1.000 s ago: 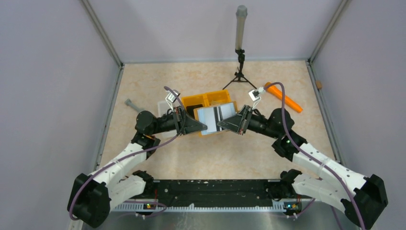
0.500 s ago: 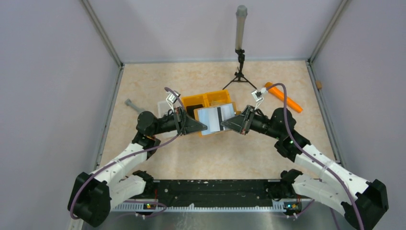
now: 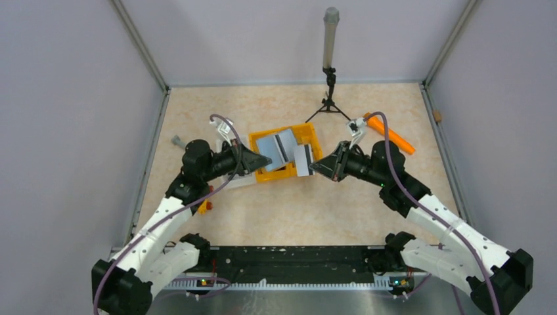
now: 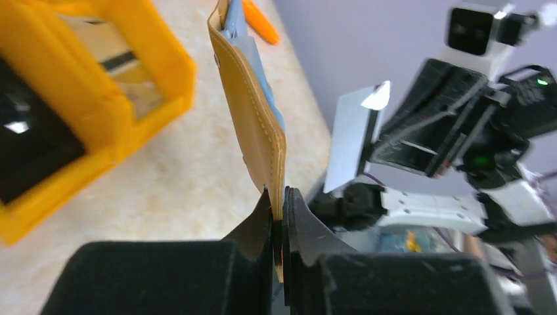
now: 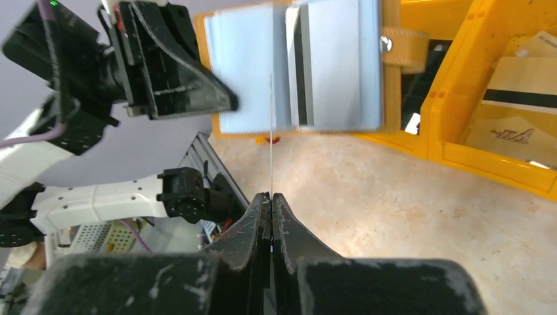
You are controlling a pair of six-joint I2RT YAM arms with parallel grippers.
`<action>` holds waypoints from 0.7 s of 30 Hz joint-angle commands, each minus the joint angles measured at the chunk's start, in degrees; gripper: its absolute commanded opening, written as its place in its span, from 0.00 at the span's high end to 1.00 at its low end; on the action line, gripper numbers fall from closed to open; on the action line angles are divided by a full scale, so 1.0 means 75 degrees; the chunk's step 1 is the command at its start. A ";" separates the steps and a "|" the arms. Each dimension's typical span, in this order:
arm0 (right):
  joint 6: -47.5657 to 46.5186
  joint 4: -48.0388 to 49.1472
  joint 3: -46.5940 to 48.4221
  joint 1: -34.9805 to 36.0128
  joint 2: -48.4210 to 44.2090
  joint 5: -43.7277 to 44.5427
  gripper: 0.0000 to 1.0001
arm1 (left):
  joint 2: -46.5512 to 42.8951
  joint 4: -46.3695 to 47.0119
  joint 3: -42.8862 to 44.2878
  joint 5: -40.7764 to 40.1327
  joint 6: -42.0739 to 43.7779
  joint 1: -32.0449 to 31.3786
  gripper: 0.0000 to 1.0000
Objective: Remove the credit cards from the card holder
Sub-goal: Remove the credit card from the card holder, then place the credit card in the storage box.
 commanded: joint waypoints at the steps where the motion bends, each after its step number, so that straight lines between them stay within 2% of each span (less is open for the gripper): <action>1: -0.0947 -0.0359 0.0695 -0.0041 0.0431 -0.0112 1.00 | -0.0420 -0.2465 0.1094 -0.2127 0.1637 0.0106 1.00; 4: -0.1445 -0.0582 0.1255 0.0248 0.1107 -0.0244 1.00 | -0.0503 -0.3101 0.1594 -0.3038 0.1999 0.0273 1.00; 8: -0.2565 -0.1136 0.2228 0.1332 0.2149 0.0612 1.00 | -0.0616 -0.3413 0.2081 -0.4079 0.2243 0.0536 1.00; 11: -0.3319 -0.0950 0.2687 0.1718 0.2719 0.0744 1.00 | -0.0511 -0.3800 0.2595 -0.4838 0.2420 0.0784 1.00; 15: -0.4286 -0.0224 0.2944 0.2057 0.3231 0.0893 1.00 | -0.0225 -0.4144 0.3248 -0.5361 0.2597 0.1167 1.00; 21: -0.6053 0.0204 0.3761 0.2487 0.4460 0.0609 1.00 | 0.0012 -0.4176 0.3638 -0.5231 0.2725 0.2241 1.00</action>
